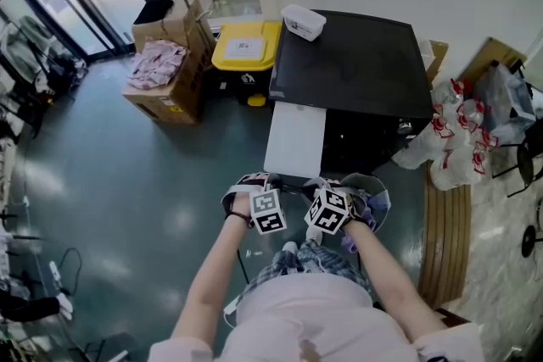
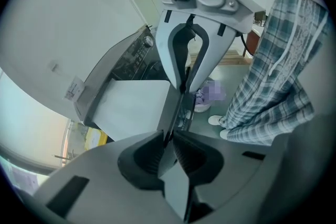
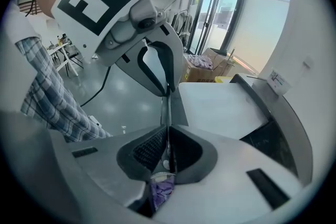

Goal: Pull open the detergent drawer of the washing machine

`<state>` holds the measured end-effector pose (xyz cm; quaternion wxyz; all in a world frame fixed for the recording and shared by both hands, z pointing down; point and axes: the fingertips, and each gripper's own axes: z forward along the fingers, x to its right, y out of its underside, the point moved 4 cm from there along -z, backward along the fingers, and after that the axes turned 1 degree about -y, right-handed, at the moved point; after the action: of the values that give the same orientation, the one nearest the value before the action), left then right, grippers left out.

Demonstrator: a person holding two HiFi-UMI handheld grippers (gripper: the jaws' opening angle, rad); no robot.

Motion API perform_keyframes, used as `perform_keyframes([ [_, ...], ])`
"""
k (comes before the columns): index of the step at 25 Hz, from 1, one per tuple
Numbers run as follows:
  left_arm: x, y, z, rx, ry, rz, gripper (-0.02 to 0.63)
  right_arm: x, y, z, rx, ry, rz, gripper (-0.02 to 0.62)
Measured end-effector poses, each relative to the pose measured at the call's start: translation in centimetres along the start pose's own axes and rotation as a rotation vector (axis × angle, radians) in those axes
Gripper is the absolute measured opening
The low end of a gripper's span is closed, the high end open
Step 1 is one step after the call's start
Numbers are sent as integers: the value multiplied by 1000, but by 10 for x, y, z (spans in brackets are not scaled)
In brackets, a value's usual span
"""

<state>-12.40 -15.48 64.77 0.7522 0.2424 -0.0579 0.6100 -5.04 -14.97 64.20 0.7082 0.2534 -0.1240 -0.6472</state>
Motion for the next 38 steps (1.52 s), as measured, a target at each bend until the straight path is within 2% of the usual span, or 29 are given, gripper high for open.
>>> perform_keyframes([
  [9, 3, 2, -2, 13, -8, -19, 74, -6, 0, 0, -8, 30, 16, 49],
  [13, 4, 1, -3, 33, 17, -54, 74, -4, 1, 0, -2, 32, 41, 52],
  [15, 5, 1, -4, 43, 26, -69, 110, -3, 0, -3, 10, 33, 59, 56],
  [17, 6, 1, -6, 49, 32, -80, 185, -1, -2, -6, 34, 32, 84, 104],
  [22, 7, -3, -14, 99, 37, -99, 270, -3, -4, -10, 61, -2, 127, 259],
  [27, -2, -4, -22, 145, 23, -133, 275, -3, -7, -18, 90, 9, 154, 278],
  [32, -29, -14, -46, 260, -27, -257, 275, 17, -11, -49, 216, 85, 266, 276],
  [38, -73, -24, -81, 435, -123, -461, 275, 60, -16, -119, 478, 265, 451, 265],
])
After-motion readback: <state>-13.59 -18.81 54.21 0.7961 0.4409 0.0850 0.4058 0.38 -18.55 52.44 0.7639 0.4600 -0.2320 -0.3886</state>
